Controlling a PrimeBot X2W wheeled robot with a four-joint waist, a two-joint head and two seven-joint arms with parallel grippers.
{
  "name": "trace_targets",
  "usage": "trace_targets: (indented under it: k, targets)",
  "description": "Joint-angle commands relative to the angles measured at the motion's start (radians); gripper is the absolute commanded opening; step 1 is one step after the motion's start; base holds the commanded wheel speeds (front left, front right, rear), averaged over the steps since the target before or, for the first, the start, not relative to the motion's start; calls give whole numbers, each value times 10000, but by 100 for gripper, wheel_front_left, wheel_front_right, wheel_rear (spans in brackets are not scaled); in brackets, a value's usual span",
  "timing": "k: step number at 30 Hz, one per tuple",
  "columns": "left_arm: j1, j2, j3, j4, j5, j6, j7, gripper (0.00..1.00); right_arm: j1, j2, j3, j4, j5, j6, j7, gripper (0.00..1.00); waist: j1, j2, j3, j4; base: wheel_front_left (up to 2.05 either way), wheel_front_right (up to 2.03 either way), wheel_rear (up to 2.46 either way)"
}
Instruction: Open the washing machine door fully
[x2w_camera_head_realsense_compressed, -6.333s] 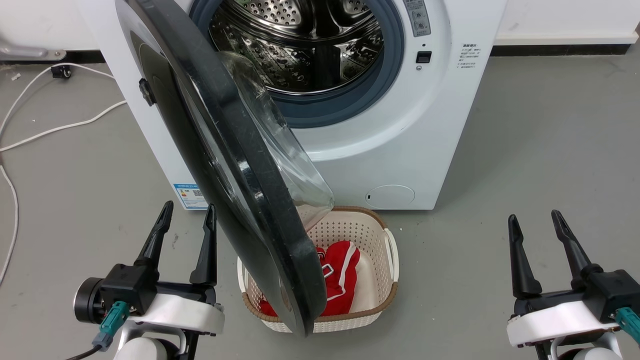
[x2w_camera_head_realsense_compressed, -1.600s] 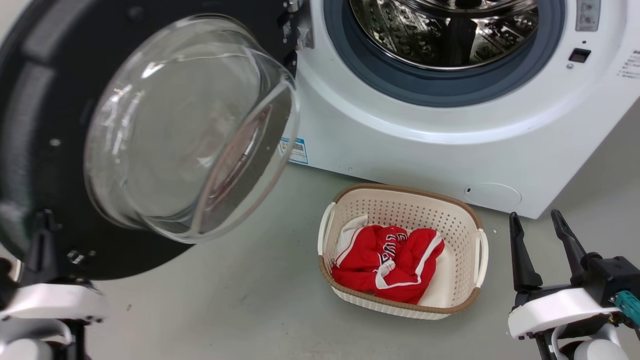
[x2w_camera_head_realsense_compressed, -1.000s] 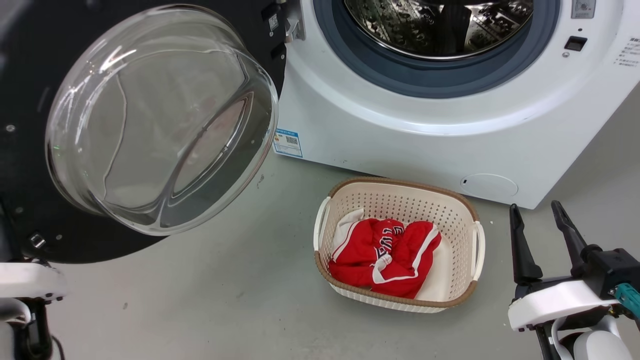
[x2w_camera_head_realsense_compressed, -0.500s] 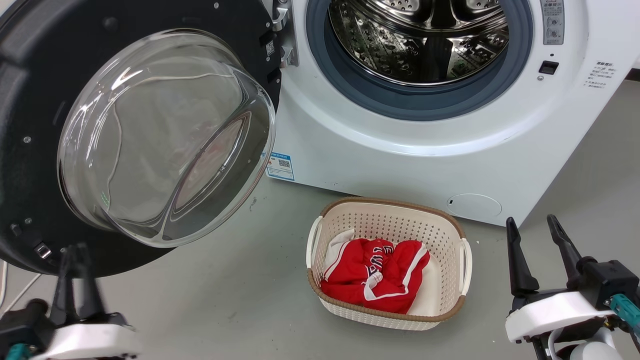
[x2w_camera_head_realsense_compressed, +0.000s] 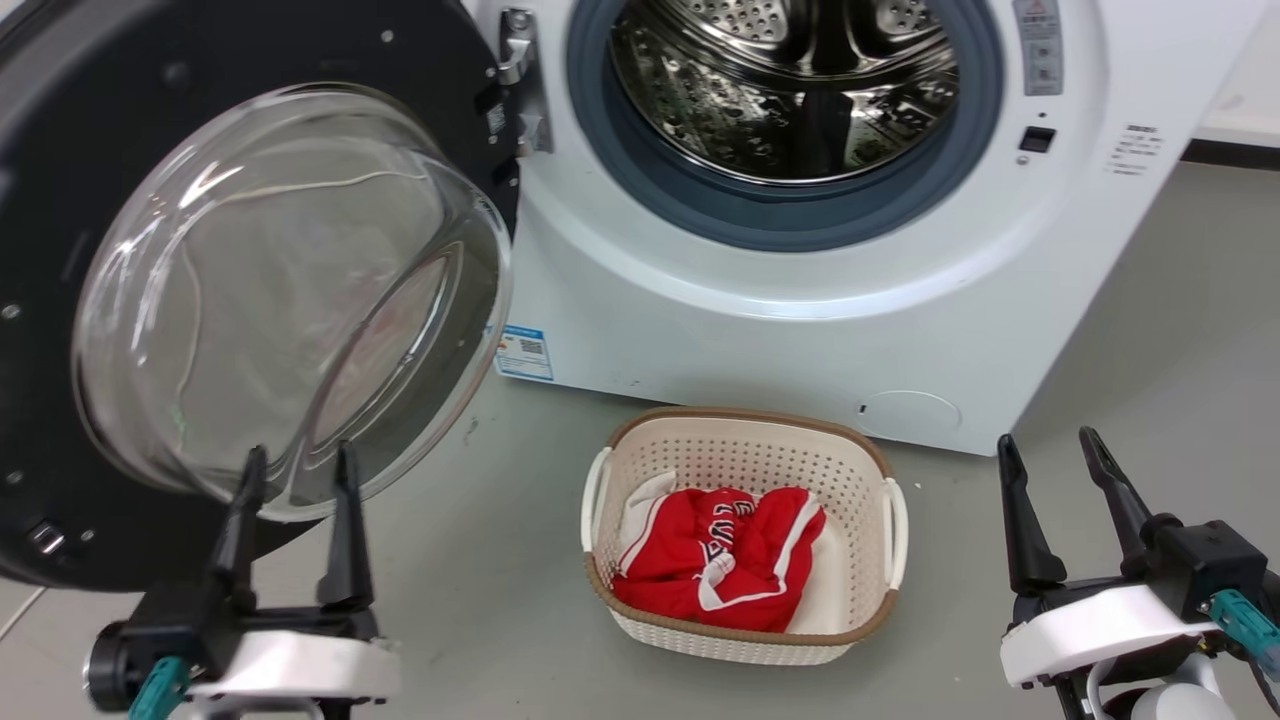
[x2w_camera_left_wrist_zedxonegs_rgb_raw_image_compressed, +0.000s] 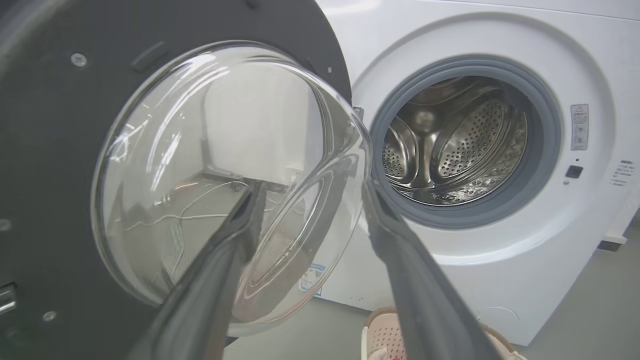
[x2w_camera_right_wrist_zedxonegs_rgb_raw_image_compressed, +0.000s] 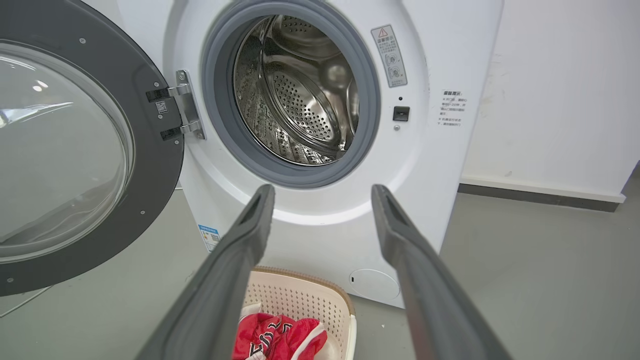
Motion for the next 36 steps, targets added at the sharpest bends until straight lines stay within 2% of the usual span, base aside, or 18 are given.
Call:
trace_targets:
  k: [1,8,17,36]
  targets:
    - [-206,-21,-117,112,123,-80,-20,100,-57,11,26,-66,-37,-5,-32,100,1,0,-6,-173,0,0,0]
    - [-845,19,-599,822,440,-266,-20,100,-125,11,-62,-205,-134,-5,12,100,1,0,-3,-833,0,0,0]
    - [-1196,26,-656,1237,677,-320,-20,100,50,13,-201,-255,-229,-5,48,100,1,0,41,-1631,0,0,0]
    - [-1047,-88,-510,1410,1000,-409,-20,100,76,13,-183,-137,-66,-5,-26,100,1,0,7,-1783,0,0,0]
